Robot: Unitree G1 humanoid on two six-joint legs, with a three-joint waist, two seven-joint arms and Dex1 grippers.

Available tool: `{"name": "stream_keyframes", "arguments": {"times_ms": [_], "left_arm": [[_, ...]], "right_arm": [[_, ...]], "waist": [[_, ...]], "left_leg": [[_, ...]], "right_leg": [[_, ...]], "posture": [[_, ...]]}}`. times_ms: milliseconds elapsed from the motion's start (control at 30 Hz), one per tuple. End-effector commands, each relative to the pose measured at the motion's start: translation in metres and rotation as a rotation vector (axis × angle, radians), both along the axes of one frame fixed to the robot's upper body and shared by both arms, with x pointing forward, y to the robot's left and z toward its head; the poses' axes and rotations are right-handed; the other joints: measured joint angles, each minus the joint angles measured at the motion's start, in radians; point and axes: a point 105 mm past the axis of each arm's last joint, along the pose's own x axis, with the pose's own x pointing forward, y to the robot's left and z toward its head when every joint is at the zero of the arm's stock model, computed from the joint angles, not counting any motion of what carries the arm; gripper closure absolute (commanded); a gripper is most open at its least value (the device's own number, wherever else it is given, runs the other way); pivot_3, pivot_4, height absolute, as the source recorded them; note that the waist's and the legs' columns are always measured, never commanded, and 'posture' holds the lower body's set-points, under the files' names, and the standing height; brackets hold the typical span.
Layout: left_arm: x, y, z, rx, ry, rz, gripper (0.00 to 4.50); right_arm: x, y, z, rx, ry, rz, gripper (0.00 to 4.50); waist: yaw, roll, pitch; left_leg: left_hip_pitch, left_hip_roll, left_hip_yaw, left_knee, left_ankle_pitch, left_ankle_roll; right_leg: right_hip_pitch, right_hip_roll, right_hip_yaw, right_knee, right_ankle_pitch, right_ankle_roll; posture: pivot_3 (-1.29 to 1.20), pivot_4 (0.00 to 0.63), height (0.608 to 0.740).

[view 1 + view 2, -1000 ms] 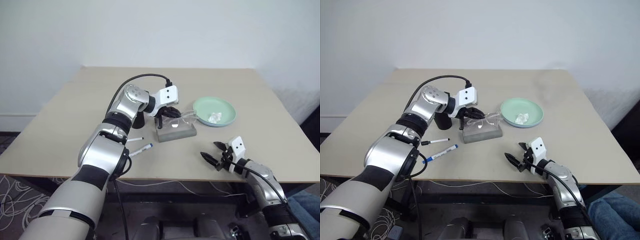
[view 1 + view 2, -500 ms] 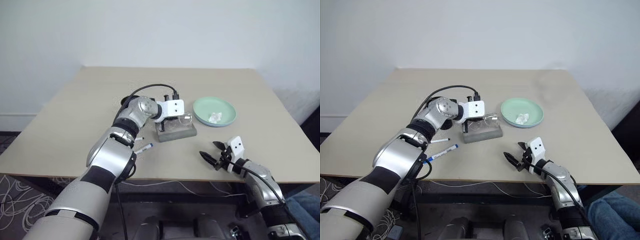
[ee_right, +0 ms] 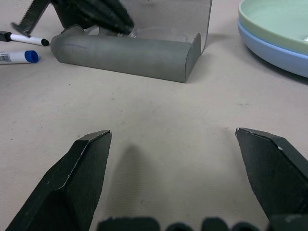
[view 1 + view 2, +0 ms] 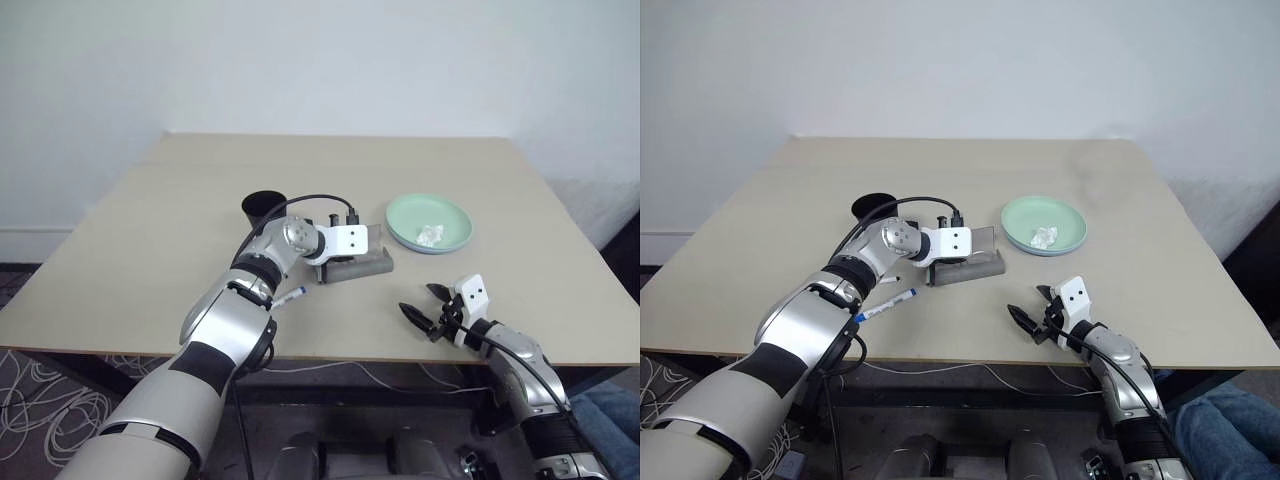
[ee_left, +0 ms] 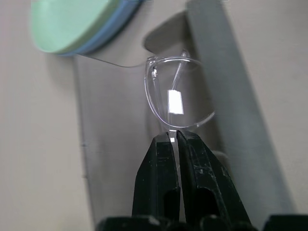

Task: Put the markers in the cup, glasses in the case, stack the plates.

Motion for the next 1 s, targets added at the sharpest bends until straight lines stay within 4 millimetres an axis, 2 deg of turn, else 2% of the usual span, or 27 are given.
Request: {"name": "stream_keyframes", "arguments": {"times_ms": [33, 333, 600, 800, 1000], "left_arm": [[-0.006, -0.004, 0.005, -0.050, 0.084, -0.025, 4.48], [-0.026, -0.007, 0.004, -0.129, 0.319, -0.083, 4.48], [-0.051, 0.002, 0.000, -0.073, 0.509, -0.208, 4.48], [-0.046, 0.006, -0.008, -0.036, 0.448, -0.178, 4.48], [-0.024, -0.002, 0.000, -0.090, 0.273, -0.079, 4.48]], "right_arm": [[0.003, 0.005, 0.013, 0.008, -0.046, 0.011, 0.00], [0.005, 0.007, 0.013, 0.010, -0.047, 0.017, 0.00], [0.005, 0.007, 0.013, 0.012, -0.048, 0.017, 0.00], [0.005, 0.008, 0.013, 0.012, -0.050, 0.018, 0.00], [0.005, 0.007, 0.012, 0.009, -0.046, 0.018, 0.00]], "waist": [[0.000, 0.000, 0.000], [0.000, -0.001, -0.001], [-0.004, -0.001, -0.001], [-0.003, -0.001, 0.000], [0.000, -0.001, -0.001]], "left_leg": [[0.000, 0.000, 0.000, 0.000, 0.000, 0.000], [0.001, 0.000, 0.000, 0.000, 0.001, 0.001], [0.007, 0.000, -0.001, 0.001, -0.001, -0.001], [0.014, 0.001, -0.002, 0.000, -0.002, -0.003], [0.015, 0.001, -0.003, 0.000, -0.002, -0.003]], "right_leg": [[0.000, 0.000, 0.000, 0.000, 0.000, 0.000], [0.001, 0.000, 0.000, 0.000, 0.000, 0.000], [0.008, 0.000, 0.000, -0.001, -0.001, -0.001], [0.016, -0.001, -0.001, -0.001, -0.002, -0.003], [0.019, -0.001, -0.003, -0.001, -0.002, -0.003]], "posture": [[0.00, 0.000, 0.740], [0.00, 0.000, 0.740], [0.00, 0.000, 0.740], [0.00, 0.000, 0.740], [0.00, 0.000, 0.740]]}}
